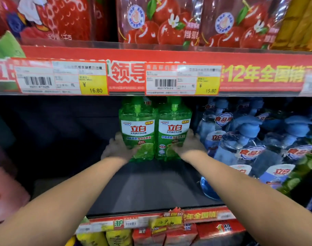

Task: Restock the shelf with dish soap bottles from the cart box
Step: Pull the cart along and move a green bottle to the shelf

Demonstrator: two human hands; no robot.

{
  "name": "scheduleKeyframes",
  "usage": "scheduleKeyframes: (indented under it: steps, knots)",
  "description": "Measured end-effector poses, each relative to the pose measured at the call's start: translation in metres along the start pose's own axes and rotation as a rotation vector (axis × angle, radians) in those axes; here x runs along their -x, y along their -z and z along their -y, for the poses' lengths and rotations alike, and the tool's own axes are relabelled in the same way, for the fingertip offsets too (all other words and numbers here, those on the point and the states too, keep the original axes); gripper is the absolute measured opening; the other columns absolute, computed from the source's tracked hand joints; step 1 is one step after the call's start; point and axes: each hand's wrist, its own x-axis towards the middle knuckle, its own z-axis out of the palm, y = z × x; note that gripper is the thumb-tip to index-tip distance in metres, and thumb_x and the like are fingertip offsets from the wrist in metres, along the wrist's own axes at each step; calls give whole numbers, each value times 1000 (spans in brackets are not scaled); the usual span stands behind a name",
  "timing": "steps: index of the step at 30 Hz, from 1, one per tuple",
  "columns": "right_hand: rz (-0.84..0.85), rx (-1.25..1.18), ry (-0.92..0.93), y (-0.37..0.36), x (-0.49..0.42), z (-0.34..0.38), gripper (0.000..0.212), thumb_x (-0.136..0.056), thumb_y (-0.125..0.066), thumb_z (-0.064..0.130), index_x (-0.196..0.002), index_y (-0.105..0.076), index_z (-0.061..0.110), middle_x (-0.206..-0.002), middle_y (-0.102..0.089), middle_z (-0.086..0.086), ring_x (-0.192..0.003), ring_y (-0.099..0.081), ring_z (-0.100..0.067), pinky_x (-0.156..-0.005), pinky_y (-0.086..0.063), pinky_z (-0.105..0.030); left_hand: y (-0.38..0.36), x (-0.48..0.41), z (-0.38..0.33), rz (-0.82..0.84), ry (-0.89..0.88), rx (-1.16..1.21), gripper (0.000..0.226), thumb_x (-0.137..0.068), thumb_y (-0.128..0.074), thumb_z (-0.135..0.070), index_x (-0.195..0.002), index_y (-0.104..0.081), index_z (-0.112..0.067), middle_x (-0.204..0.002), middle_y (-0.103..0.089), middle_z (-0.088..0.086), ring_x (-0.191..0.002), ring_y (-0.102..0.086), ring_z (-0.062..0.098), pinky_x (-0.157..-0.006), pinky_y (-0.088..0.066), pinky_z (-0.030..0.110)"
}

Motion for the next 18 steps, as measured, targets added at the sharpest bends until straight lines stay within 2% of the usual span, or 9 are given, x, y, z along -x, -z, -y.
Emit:
scheduleKeyframes:
  steps: [3, 5, 7, 11, 18]
  knots:
    - [-93, 175, 169, -13, 18, 9, 85, -85, -58, 42, -148, -6, 17, -158, -3, -6, -140, -23, -34, -103, -36, -47, 5, 21, 8, -12, -54, -233, 72, -78, -58, -58, -134, -33, -19, -132, -43, 12, -118, -47, 34, -94, -44, 41]
    - [-90, 258, 326, -26, 30, 19, 83, -86, -57, 42, -149, -9, 19, -159, -3, -6, -144, -12, -34, -109, -28, -52, 6, 37, 16, -39, -138, -431, 73, -78, -56, -61, -136, -33, -21, -138, -39, 8, -121, -43, 33, -95, -41, 40]
    - [1, 310, 433, -39, 40, 30, 79, -86, -57, 45, -148, -14, 21, -159, -5, -6, -145, -7, -34, -112, -20, -55, 6, 52, 25, -60, -221, -599, 77, -79, -52, -64, -139, -30, -21, -141, -37, 7, -125, -39, 32, -99, -36, 42]
    - [91, 368, 546, -56, 59, 49, 73, -87, -54, 48, -146, -21, 22, -157, -16, -5, -144, -12, -35, -112, -19, -57, 12, 75, 45, -21, -233, -740, 83, -80, -45, -69, -143, -23, -20, -145, -33, 8, -131, -32, 32, -104, -29, 46]
    - [181, 416, 625, -70, 94, 80, 73, -87, -52, 52, -146, -19, 24, -154, -24, -4, -139, -25, -34, -109, -23, -53, 45, 117, 94, -50, -132, -732, 84, -82, -44, -67, -145, -19, -18, -149, -27, 6, -138, -22, 30, -110, -23, 47]
